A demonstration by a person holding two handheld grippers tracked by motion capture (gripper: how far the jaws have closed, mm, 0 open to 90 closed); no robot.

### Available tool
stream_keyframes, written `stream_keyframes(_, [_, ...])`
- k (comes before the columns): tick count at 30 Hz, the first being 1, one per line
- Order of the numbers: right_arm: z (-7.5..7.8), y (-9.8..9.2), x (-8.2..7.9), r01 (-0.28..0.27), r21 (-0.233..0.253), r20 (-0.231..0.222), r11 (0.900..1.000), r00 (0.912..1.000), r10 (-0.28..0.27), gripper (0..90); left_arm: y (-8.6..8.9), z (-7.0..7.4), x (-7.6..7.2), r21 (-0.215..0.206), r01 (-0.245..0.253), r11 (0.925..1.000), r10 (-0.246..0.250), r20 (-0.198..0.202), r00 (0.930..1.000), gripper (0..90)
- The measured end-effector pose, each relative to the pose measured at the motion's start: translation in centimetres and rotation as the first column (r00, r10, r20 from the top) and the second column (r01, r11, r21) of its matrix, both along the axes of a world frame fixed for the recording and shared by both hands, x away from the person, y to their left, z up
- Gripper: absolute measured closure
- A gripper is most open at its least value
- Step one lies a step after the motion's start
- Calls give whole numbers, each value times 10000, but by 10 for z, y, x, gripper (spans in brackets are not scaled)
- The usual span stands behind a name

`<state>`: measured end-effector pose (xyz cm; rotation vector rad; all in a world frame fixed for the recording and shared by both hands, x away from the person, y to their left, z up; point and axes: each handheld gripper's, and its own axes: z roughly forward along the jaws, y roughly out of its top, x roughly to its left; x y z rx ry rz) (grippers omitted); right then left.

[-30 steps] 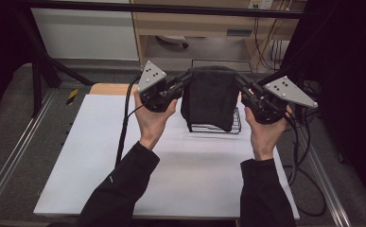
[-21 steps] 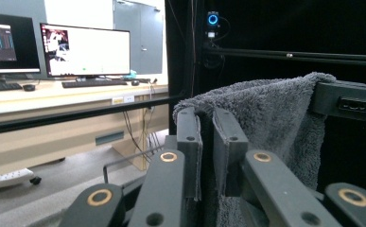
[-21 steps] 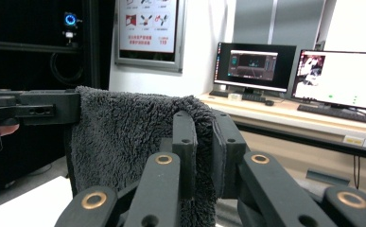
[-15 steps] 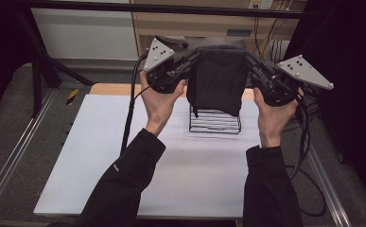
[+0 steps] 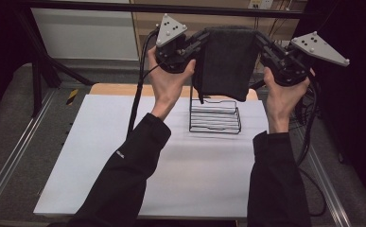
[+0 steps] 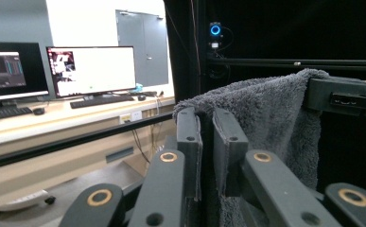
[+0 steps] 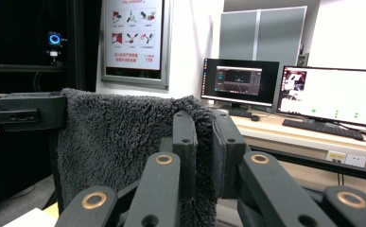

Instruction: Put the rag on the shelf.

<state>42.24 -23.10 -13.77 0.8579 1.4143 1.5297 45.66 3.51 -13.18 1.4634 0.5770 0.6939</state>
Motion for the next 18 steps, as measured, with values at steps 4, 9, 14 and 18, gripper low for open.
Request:
stream_keyframes(4, [9, 1, 7, 68, -122, 120, 9999, 9999, -66, 824, 0, 8, 6, -132, -42, 9999, 42, 14, 10000, 822])
stream_keyframes(9, [20, 1, 16, 127, -111, 179, 9999, 9998, -125, 823, -1, 18, 14, -133, -202, 9997, 203, 91, 9998, 822])
stream_keyframes(14, [26, -1, 27, 145, -21, 156, 9999, 9998, -145, 824, -5, 23, 22, -231, -248, 9994, 250, 102, 9996, 822])
stream_keyframes(18, [29, -3, 36, 103, 15, 156, 9999, 9998, -103, 823, -7, 26, 31, -279, -336, 9990, 338, 96, 9994, 822])
